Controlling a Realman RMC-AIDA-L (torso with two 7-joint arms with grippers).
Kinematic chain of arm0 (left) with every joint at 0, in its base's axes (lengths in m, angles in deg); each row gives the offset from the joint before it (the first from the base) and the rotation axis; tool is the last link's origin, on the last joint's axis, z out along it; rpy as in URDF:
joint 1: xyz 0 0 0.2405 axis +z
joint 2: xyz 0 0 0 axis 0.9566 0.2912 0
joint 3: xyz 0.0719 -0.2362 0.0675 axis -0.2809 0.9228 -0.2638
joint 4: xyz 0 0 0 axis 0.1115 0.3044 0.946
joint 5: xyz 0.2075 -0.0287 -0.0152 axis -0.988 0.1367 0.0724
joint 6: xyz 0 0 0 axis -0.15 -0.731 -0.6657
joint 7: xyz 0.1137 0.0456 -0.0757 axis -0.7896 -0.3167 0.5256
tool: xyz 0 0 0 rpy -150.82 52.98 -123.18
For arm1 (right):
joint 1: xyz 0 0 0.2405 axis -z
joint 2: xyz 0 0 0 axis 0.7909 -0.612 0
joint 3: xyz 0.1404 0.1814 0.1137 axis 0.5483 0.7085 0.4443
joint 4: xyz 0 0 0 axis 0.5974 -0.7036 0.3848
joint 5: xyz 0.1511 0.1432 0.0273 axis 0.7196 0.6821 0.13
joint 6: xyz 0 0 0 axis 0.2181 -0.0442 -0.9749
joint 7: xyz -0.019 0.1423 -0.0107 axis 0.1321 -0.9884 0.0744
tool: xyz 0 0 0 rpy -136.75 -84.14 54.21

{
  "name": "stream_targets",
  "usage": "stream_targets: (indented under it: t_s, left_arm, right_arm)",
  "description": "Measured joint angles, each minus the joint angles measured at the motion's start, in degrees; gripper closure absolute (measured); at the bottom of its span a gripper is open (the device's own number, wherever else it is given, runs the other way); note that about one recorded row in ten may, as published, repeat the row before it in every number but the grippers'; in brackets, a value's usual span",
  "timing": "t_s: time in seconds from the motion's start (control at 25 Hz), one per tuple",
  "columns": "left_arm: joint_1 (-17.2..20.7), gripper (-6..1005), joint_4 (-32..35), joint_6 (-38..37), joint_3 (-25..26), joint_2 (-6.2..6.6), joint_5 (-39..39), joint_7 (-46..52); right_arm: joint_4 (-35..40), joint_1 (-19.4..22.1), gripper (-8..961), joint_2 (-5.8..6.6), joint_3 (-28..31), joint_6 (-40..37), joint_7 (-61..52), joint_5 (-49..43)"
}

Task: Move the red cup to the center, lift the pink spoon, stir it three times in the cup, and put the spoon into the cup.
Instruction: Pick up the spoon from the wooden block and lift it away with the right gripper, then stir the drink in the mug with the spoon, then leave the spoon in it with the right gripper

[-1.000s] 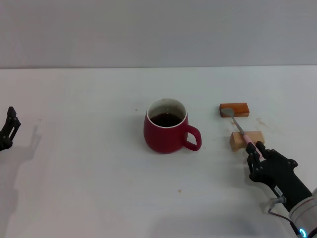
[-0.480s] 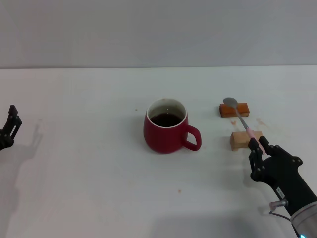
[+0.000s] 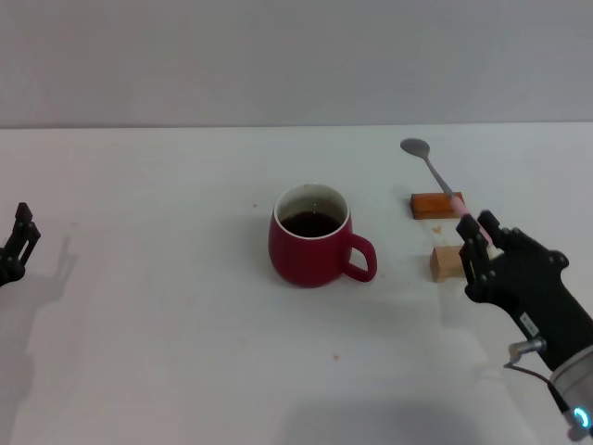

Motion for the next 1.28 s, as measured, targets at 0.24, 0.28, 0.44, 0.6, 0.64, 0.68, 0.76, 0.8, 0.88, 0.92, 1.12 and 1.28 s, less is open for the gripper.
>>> stream_targets:
  t_s: [0.24,0.28,0.44,0.6,0.64,0.68,0.76,0.8,0.88,0.92,1.12,1.28]
  left_arm:
    - [0.06,151,0.01,0.02,0.0,0.0,0.01,0.0]
    - [0.06,151,0.01,0.02,0.0,0.0,0.01,0.0]
    - [-0.16,151,0.01,0.36,0.0,0.0,-0.01,0.0]
    - [-0.51,151,-0.03,0.77,0.01,-0.02,0.0,0.0]
    - [-0.51,151,-0.03,0.77,0.01,-0.02,0.0,0.0]
    - [-0.56,151,0.02,0.81,0.06,0.0,0.02,0.0]
    - [-0.63,151,0.18,0.86,0.12,-0.01,0.06,0.0]
    - [-0.71,151,0.32,0.89,0.16,-0.01,0.06,0.0]
    - [-0.86,151,0.38,0.94,0.17,-0.02,0.07,0.0]
    - [-0.86,151,0.38,0.93,0.16,-0.03,0.08,0.0]
    - [-0.94,151,0.53,1.14,0.28,-0.08,0.35,0.0]
    - [-0.98,151,0.54,1.45,0.4,-0.08,0.39,0.0]
  right_arm:
    - [-19.97,6.43,795,2.25,13.04,26.68,8.54,-0.23]
    - [-23.16,7.73,795,1.74,16.08,32.29,10.2,-0.3]
    - [-38.68,14.46,796,-6.41,31.83,61.66,17.01,-7.46]
    - [-50.14,13.97,797,-10.19,38.38,80.13,11.07,-19.57]
    - [-52.0,12.76,797,-9.89,38.79,82.87,8.61,-21.51]
    - [-52.0,12.76,797,-9.89,38.79,82.87,8.61,-21.51]
    - [-54.57,9.46,797,-10.0,40.56,90.5,4.75,-25.31]
    - [-54.76,3.88,797,-10.24,43.27,98.88,2.58,-26.71]
    - [-54.51,1.37,798,-10.2,44.13,102.27,1.72,-27.02]
    - [-54.26,-1.23,798,-10.17,44.64,105.38,0.84,-27.92]
    - [-54.0,-8.38,799,-10.32,44.56,112.53,-1.1,-32.42]
    - [-53.09,-12.76,799,-10.26,44.83,114.21,-1.81,-32.82]
